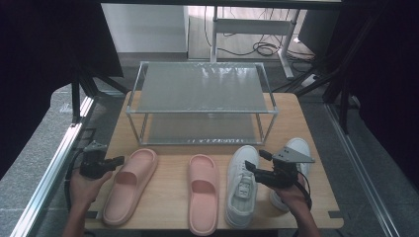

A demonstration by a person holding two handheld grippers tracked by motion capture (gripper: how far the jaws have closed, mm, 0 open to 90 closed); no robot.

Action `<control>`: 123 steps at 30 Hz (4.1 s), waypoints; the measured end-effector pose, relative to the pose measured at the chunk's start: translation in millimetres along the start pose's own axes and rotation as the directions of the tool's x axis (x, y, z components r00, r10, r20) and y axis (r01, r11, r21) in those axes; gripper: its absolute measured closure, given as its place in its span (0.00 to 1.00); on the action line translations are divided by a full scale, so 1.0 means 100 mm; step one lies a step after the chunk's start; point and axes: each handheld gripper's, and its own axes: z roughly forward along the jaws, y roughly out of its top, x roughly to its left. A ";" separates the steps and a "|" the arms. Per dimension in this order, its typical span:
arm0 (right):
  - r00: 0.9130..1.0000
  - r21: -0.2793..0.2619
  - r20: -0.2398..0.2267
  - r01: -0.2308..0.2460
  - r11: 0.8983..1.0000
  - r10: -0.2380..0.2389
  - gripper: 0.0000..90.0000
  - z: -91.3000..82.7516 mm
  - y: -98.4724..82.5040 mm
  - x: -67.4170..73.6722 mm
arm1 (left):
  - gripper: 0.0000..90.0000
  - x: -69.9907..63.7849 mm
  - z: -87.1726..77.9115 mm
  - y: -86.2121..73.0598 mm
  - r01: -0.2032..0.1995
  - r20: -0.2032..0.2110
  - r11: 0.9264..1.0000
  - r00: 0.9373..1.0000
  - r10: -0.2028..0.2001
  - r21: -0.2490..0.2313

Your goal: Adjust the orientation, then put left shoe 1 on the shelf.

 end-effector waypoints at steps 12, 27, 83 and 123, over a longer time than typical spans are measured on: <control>1.000 0.010 0.007 0.001 1.000 -0.001 0.38 0.02 -0.02 0.02 | 1.00 0.25 0.30 -0.03 0.035 0.008 0.998 0.999 -0.036 0.060; 1.000 0.017 0.006 0.004 1.000 -0.005 0.38 0.03 -0.04 0.02 | 1.00 0.14 0.38 0.02 0.005 0.064 0.997 0.998 -0.010 0.077; 1.000 0.005 0.021 0.001 1.000 -0.001 0.38 0.00 -0.03 -0.01 | 0.50 -0.56 -0.26 -0.60 -0.097 0.093 0.995 0.991 0.099 -0.029; 1.000 0.002 0.025 -0.002 1.000 0.002 0.38 -0.02 -0.04 -0.03 | 0.93 -0.92 0.22 -0.33 -0.168 0.023 0.986 0.986 0.168 -0.003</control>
